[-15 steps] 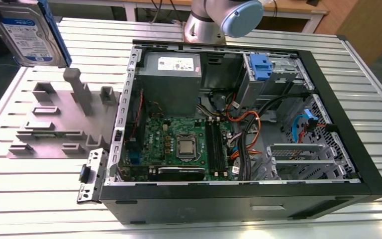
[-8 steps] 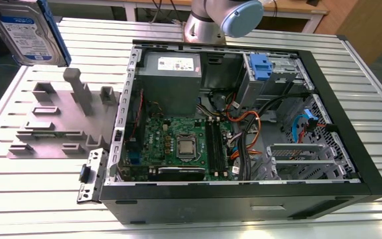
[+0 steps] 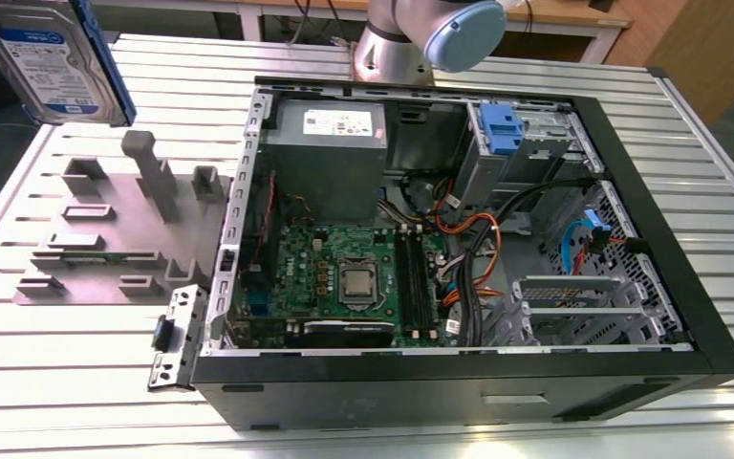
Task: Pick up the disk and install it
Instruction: 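Pick up the disk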
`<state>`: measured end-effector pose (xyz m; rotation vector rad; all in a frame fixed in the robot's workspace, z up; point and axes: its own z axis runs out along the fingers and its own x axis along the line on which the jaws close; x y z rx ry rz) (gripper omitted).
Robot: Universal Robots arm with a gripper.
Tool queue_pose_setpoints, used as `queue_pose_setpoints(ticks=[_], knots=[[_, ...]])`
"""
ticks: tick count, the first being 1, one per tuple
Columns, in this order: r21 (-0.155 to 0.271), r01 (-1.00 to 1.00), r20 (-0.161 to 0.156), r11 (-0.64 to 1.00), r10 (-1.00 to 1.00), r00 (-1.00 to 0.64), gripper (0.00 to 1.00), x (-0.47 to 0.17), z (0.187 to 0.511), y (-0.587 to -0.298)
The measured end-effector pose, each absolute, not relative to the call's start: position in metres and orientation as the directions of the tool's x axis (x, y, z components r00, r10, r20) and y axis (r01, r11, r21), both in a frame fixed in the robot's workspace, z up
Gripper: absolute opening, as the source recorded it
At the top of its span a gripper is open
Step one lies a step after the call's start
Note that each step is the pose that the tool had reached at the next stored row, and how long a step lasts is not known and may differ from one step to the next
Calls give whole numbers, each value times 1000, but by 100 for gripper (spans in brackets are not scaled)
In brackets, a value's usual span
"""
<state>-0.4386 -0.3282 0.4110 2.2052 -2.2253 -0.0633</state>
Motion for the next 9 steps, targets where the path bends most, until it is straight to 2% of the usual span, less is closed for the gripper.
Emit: queue_pose_setpoints(ticks=[9], knots=[[34,-999,-23,9,-1000,-9,37,-439,416,-328]])
